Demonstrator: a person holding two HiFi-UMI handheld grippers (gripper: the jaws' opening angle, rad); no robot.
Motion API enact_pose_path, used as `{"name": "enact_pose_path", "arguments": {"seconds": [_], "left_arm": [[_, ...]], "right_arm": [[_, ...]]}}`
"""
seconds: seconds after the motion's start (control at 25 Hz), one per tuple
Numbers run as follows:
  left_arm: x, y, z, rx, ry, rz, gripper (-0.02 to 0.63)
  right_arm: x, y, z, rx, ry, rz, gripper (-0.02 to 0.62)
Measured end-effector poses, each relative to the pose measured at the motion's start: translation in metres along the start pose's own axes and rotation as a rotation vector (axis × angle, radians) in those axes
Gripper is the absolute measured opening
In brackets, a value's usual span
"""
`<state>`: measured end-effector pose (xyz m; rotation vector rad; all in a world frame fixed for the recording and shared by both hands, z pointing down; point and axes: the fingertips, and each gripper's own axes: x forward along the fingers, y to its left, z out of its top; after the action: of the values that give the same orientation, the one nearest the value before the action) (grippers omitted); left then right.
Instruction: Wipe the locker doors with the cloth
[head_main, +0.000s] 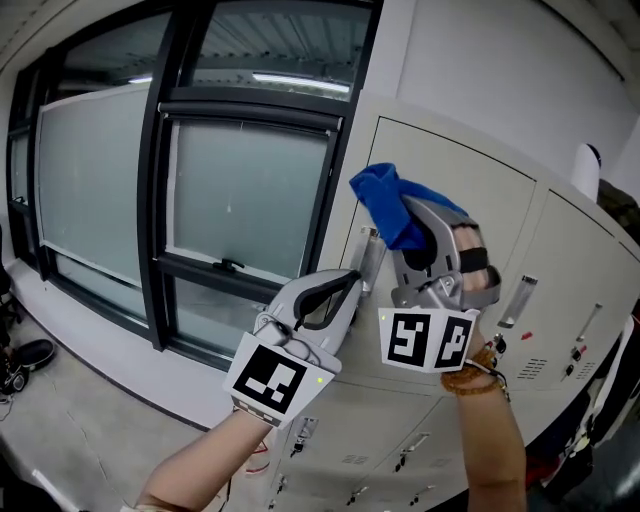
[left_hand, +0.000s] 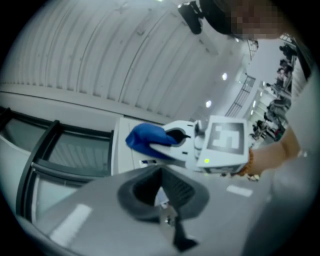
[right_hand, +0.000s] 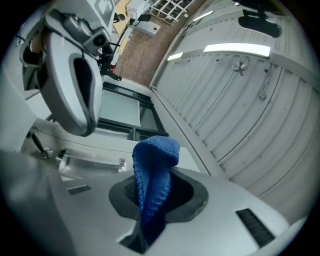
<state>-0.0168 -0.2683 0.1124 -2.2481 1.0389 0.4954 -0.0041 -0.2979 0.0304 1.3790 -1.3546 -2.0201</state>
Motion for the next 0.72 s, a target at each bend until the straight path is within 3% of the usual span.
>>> {"name": "enact_pose_path", "arguments": {"seconds": [0.12, 0.4, 0.72], "left_arm": [[0.0, 0.001, -0.005, -0.009, 0.007, -0.004, -0.011], [-0.003, 0.004, -0.01, -0.019, 0.017, -0.009, -0.011], [-0.006, 0.014, -0.007, -0.032, 0.012, 0.015, -0.011]], "right_arm": [[-0.012, 0.011, -0.002, 0.141, -0.014, 0.078, 0.055], [0.017, -0.027, -0.015, 0.349, 0.004, 0.09, 0.055], [0.048, -0.077, -0.023, 0.285, 0.037, 0.042, 0.055]]}}
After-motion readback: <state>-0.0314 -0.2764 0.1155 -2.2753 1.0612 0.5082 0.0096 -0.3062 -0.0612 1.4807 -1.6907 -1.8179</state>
